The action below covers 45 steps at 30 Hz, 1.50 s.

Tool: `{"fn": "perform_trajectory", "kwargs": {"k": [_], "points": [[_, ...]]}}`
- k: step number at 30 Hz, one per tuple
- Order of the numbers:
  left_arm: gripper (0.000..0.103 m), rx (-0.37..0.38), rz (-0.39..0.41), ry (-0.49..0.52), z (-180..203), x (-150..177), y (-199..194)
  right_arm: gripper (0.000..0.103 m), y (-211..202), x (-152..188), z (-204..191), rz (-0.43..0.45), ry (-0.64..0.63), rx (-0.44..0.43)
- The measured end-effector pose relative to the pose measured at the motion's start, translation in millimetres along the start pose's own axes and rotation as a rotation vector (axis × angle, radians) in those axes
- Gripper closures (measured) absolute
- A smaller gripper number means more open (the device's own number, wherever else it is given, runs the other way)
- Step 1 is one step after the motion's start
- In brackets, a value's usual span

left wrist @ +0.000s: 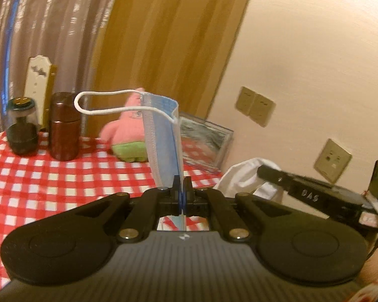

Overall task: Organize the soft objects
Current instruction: 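Carry the mask and the white cloth toward the cardboard box with both tools, then open the left gripper to drop the face mask into the box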

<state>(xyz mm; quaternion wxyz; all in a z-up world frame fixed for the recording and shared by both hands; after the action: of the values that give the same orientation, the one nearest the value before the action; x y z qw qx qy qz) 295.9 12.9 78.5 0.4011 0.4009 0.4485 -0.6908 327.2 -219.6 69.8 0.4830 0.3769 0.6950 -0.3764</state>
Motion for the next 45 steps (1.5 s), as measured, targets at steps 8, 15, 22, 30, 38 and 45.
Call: {"fn": "perform_trajectory", "kwargs": {"k": [8, 15, 22, 30, 38, 45], "points": [[0.103, 0.119, -0.035, 0.030, 69, 5, 26, 0.099, -55, -24, 49, 0.031, -0.055, 0.108], [0.103, 0.207, -0.090, 0.068, 133, 25, 69, 0.099, -74, -19, 100, 0.022, -0.050, 0.191], [0.103, 0.228, -0.170, 0.114, 173, 61, 119, 0.099, -72, 8, 140, -0.031, -0.021, 0.234], [0.102, 0.219, -0.326, 0.168, 181, 104, 177, 0.099, -67, 40, 167, -0.090, 0.009, 0.265], [0.077, 0.188, -0.368, 0.129, 169, 109, 195, 0.099, -58, 52, 175, -0.118, 0.008, 0.264], [0.075, 0.169, -0.362, 0.124, 153, 103, 186, 0.099, -40, 53, 169, -0.122, 0.008, 0.249]]}}
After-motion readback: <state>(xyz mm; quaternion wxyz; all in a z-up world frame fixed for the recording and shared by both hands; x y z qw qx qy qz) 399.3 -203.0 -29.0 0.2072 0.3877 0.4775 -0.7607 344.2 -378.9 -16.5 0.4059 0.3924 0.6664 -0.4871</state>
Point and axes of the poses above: each gripper's, at about its wrist camera, not at the fingertips, and y roughly the way its jaws point, z to its right, x to its underside, the point moved 3 cm from there along y, roughly the way its jaws point, and after that the axes turned 8 degrees about z, right-handed, at the moved point
